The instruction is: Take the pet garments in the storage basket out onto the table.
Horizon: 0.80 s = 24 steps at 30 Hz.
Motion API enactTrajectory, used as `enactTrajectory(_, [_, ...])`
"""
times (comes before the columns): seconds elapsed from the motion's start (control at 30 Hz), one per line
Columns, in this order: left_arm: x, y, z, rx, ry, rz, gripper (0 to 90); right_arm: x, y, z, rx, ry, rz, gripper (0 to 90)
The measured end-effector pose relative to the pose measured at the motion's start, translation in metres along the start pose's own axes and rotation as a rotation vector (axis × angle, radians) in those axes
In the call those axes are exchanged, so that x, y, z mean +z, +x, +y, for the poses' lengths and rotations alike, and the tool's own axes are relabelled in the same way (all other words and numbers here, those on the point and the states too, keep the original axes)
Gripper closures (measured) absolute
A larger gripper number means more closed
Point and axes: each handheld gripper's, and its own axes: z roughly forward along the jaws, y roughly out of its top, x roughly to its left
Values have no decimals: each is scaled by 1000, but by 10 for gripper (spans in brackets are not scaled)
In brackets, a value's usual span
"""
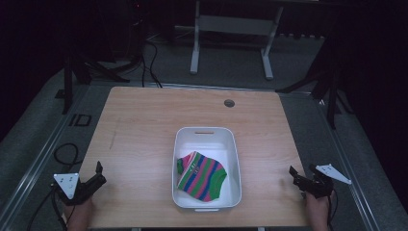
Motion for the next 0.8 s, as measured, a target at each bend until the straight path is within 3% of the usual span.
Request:
enactTrajectory(0.2, [0, 1, 0, -5, 3, 0, 20, -2, 2, -1, -15, -18, -2, 144])
enactTrajectory(0.23, [0, 1, 0, -6, 4, 0, 20, -3, 4, -1, -46, -2, 50, 144])
enactTrajectory(0.3, [0, 1, 0, -8, 5, -2, 20, 1, 4, -1, -101, 92, 131, 142])
enactTrajectory(0.4, [1, 1, 0, -9, 5, -3, 20, 2, 3, 0, -123, 124, 179, 137])
enactTrajectory(0.43, [1, 1, 0, -8, 6, -4, 20, 4, 2, 1, -135, 167, 247, 135])
enactTrajectory(0.63, [0, 1, 0, -5, 5, -9, 20, 8, 3, 4, -196, 265, 338, 131])
enactTrajectory(0.8, [1, 1, 0, -4, 7, -9, 20, 7, 12, 7, -246, 302, 420, 131])
